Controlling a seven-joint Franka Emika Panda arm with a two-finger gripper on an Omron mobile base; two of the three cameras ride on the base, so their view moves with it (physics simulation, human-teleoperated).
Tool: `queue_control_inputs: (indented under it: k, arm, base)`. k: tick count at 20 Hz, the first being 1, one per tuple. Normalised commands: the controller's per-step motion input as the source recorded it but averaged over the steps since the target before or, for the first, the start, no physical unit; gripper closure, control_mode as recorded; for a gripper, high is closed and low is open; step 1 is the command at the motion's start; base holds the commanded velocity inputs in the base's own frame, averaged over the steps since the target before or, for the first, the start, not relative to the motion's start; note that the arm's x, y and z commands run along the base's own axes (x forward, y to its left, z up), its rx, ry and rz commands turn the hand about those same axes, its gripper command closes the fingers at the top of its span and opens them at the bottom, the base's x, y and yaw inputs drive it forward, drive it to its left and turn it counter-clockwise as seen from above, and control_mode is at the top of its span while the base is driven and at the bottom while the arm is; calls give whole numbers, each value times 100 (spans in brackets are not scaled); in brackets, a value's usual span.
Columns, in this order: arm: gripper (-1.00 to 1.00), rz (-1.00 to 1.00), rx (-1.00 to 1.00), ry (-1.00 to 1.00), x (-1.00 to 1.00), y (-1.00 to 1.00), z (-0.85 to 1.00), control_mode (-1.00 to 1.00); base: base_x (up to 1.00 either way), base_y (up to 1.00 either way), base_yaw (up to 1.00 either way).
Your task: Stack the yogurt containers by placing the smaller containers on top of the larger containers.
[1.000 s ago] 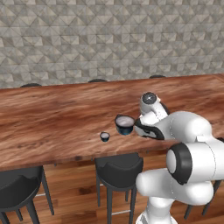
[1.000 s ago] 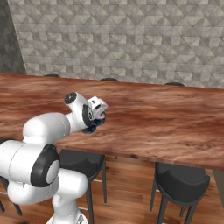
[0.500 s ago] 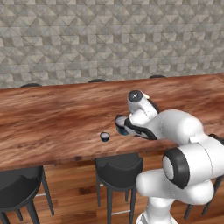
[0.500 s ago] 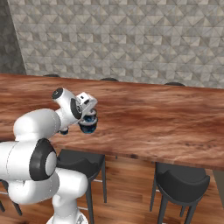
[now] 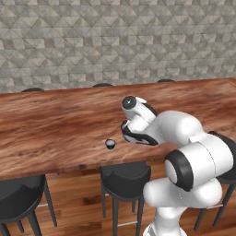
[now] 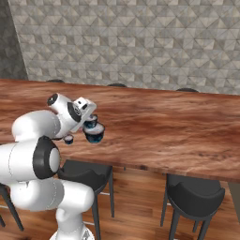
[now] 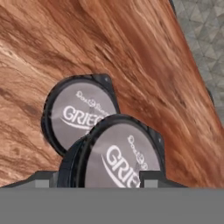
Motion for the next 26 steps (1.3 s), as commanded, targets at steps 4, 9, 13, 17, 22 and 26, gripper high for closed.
queue_control_inputs:
  k: [4,9,13,17,22,26]
  arm:
    - [100,0,0,0,19,0,-16,-100]
    - [100,0,0,0,23,0,-20,-100]
    - [100,0,0,0,28,1,-19,-100]
    - [100,0,-1,0,29,10,-21,-100]
    - [100,0,0,0,30,7,-10,-100]
    - [100,0,0,0,21,10,-12,-100]
  base:
    - [0,0,0]
    - [0,0,0]
    - [0,0,0]
    - [0,0,0]
    - [0,0,0]
    - [0,0,0]
